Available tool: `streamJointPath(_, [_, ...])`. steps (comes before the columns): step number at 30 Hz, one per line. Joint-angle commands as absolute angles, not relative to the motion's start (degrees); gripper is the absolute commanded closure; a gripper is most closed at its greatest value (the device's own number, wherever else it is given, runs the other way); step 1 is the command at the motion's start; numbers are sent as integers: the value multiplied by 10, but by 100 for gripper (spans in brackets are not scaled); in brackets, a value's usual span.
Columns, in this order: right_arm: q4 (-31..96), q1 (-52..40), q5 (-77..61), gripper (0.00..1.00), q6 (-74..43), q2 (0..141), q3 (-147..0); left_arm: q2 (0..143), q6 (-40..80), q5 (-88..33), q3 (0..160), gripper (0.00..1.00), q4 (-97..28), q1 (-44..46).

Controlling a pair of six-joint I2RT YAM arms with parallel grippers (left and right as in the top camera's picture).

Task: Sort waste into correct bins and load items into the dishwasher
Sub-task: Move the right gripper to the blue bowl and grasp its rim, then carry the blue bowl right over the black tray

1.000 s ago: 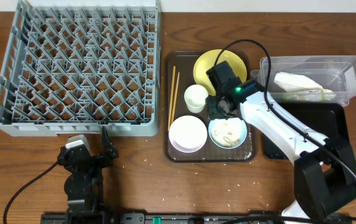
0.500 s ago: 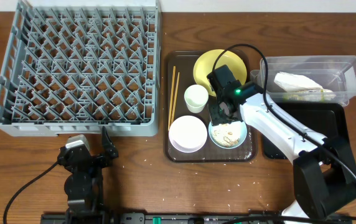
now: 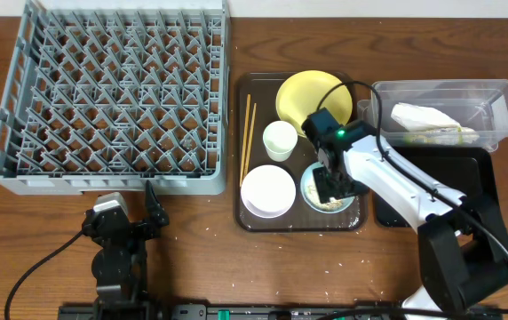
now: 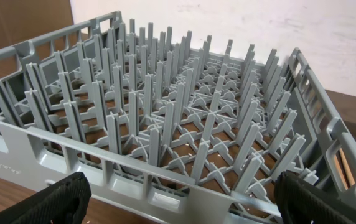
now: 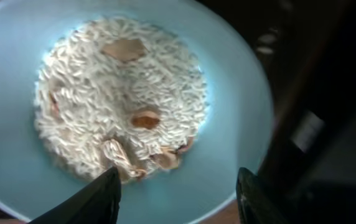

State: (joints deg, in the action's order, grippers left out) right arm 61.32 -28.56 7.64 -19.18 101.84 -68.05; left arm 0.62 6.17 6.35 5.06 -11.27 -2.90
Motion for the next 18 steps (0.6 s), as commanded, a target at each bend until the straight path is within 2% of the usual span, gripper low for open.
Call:
streamJointPath(1, [631, -258, 140, 41, -212, 1023, -677, 3, 63, 67, 37, 5, -121, -31])
streamJointPath(7, [621, -244, 131, 41, -202, 1023, -704, 3, 63, 67, 37, 5, -121, -31])
streamJointPath(11, [622, -252, 63, 40, -161, 1016, -756, 3, 63, 67, 37, 5, -121, -31])
streamJointPath(18, [609, -309, -52, 39, -17, 1016, -784, 3, 63, 67, 37, 5, -121, -31])
